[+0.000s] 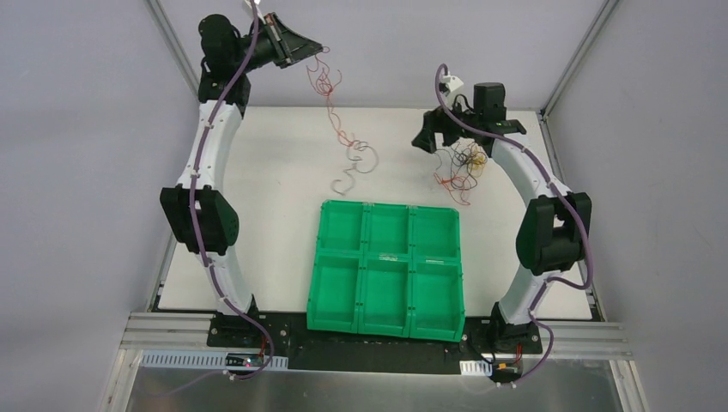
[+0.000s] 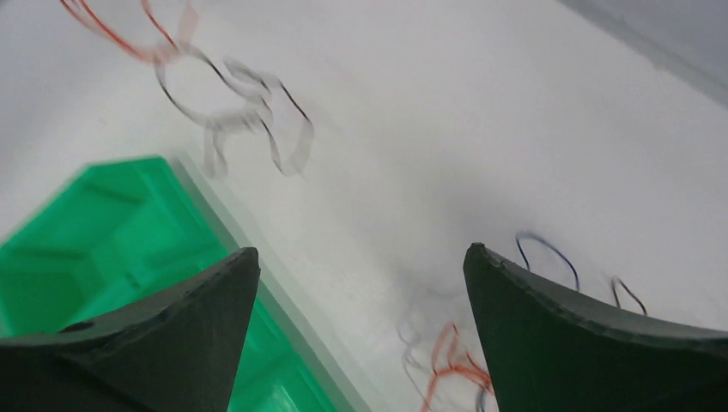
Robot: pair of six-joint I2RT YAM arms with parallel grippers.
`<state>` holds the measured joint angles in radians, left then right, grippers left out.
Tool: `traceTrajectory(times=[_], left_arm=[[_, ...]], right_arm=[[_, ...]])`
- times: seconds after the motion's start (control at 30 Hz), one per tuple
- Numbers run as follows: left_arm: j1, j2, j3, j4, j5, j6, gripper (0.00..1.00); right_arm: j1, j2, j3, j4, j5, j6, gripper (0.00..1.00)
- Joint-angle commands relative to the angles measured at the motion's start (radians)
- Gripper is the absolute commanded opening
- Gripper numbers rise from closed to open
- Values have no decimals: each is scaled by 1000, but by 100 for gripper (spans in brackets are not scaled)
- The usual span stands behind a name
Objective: Untangle the cables
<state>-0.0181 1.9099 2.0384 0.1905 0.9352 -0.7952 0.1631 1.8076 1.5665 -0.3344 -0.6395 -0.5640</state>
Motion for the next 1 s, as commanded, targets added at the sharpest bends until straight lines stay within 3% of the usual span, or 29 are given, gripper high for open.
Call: traceTrajectory(times=[0.0, 0.13, 0.4, 0.43, 0.47, 0.57, 0.6, 0.77, 0.97], left_arm=[[-77, -47, 55, 76, 4, -70, 0], [-157, -28, 57, 113, -32, -115, 0], [-237, -5, 82, 96, -74, -119, 0], [-239, -5, 82, 89, -78, -116, 0], [-240, -5, 83, 84, -82, -110, 0], [-230, -16, 95, 50, -93, -84, 0], [-220, -19, 101, 32, -98, -71, 0], [-118, -44, 158, -106, -204, 84, 0], [-81, -132, 105, -177, -314, 439, 0]], right_arm=[[103, -83, 18, 453, -76, 390, 95], [201, -57, -37, 800, -57, 508, 99], [317, 98, 27, 1016, 5, 516, 99], [325, 110, 38, 1032, 19, 514, 92], [333, 118, 39, 1046, 46, 511, 78], [336, 119, 4, 1073, 150, 494, 4], [334, 108, -19, 1067, 191, 469, 0], [270, 48, -108, 906, 180, 390, 0], [163, -10, -231, 727, 169, 229, 0]])
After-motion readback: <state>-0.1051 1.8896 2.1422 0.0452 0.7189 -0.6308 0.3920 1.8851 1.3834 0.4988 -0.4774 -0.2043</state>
